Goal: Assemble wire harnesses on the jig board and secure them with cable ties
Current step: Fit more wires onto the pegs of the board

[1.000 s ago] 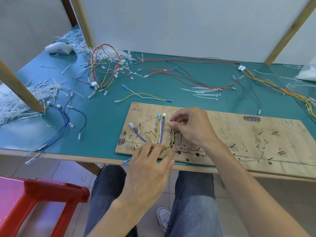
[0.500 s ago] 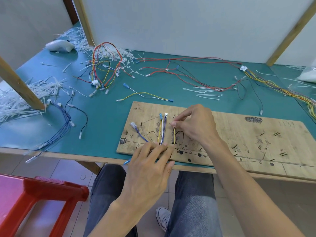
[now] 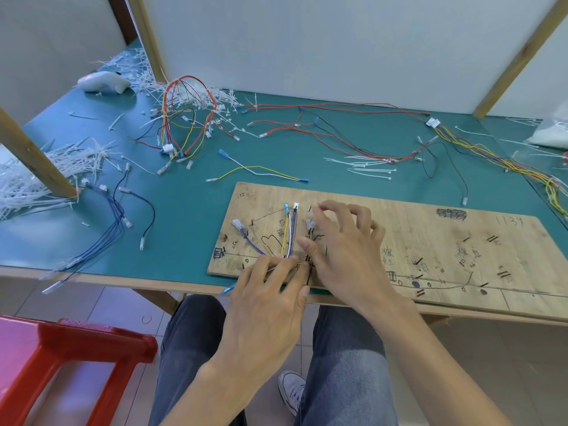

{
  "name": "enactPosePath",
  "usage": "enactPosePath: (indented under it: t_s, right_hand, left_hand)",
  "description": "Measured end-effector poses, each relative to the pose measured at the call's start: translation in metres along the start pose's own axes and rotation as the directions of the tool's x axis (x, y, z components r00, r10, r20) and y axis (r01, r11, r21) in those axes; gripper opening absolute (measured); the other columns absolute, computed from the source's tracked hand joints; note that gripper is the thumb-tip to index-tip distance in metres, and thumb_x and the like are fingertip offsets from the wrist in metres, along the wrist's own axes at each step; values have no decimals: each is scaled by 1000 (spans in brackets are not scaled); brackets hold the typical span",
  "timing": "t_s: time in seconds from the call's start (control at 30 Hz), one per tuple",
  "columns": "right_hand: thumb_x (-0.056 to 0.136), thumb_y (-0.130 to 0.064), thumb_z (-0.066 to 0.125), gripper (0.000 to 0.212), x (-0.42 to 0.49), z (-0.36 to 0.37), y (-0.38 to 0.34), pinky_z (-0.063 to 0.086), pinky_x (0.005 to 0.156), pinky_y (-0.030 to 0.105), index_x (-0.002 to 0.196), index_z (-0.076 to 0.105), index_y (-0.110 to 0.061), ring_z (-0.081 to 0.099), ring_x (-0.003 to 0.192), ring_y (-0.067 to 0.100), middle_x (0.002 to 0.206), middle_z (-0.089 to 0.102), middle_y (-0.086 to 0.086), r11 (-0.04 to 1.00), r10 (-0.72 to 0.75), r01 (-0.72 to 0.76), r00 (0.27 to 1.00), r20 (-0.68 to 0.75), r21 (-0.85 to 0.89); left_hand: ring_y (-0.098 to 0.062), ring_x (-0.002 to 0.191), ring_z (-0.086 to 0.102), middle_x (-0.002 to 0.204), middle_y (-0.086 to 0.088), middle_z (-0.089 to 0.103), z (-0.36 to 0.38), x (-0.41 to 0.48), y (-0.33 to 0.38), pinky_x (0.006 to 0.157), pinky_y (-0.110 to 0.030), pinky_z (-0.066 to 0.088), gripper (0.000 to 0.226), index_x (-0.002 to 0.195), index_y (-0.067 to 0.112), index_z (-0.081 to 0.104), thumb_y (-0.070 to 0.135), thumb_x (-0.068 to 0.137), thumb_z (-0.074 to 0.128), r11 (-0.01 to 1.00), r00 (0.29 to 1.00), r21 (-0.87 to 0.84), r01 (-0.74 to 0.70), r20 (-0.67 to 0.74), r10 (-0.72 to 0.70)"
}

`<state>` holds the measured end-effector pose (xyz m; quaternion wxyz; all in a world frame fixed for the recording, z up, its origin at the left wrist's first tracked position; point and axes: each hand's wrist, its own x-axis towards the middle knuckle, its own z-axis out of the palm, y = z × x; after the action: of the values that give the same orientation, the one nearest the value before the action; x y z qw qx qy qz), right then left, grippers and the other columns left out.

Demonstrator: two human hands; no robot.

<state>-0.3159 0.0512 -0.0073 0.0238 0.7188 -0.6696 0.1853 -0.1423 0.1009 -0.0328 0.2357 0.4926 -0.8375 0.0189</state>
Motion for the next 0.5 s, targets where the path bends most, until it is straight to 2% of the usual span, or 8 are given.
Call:
enactPosePath:
  t_s: [0.03,0.1,0.2,0.27,0.4,0.5]
  right_hand:
    - [103,-54,53,40,-6,0,-1,32,96,48,138,59,-35,41,129,25,141,51,-12,999,-24,25,999,-45,27]
    - [100,-42,65,25,-16,0,-4,30,95,46,124,70,-35,49,122,20,123,63,-14,995,-23,35,992,-127,91]
    - [99,-40,69,11,-27,2,-8,25,94,42,102,77,-32,57,111,15,100,71,-16,989,65,-41,983,-170,139]
    - [100,-42,67,16,-34,4,-11,24,95,40,103,78,-31,61,111,13,95,74,-16,986,61,-30,980,-191,162]
    - [97,-42,69,21,-44,6,-10,24,96,36,112,76,-30,60,113,14,90,74,-18,984,-34,72,973,-228,162]
    - [92,-41,78,21,-46,8,-3,29,93,39,108,78,-28,60,109,17,88,72,-17,981,-84,126,963,-255,150]
  left_hand:
    - [-21,115,55,133,8,62,-1,0,1,92,-35,45,34,133,20,66,32,106,50,1000,1000,-14,8,4,-8]
    - [-19,116,55,134,8,63,-3,-1,1,95,-34,50,34,134,20,67,30,106,50,998,1000,-56,20,6,-20]
    - [-16,120,58,133,9,65,-6,-3,0,100,-33,52,32,133,19,68,28,106,52,993,999,-117,33,-13,-35]
    - [-14,122,60,132,7,68,-8,-3,-2,103,-31,51,33,131,16,70,25,104,54,991,999,-135,26,-33,-31]
    - [-8,124,59,135,8,67,-15,-2,-12,110,-19,41,27,127,16,72,16,103,59,979,998,-201,25,-57,-37]
    - [-12,120,58,122,8,69,-22,-3,-25,103,-29,49,21,117,18,73,20,96,69,980,993,-186,76,-77,-91]
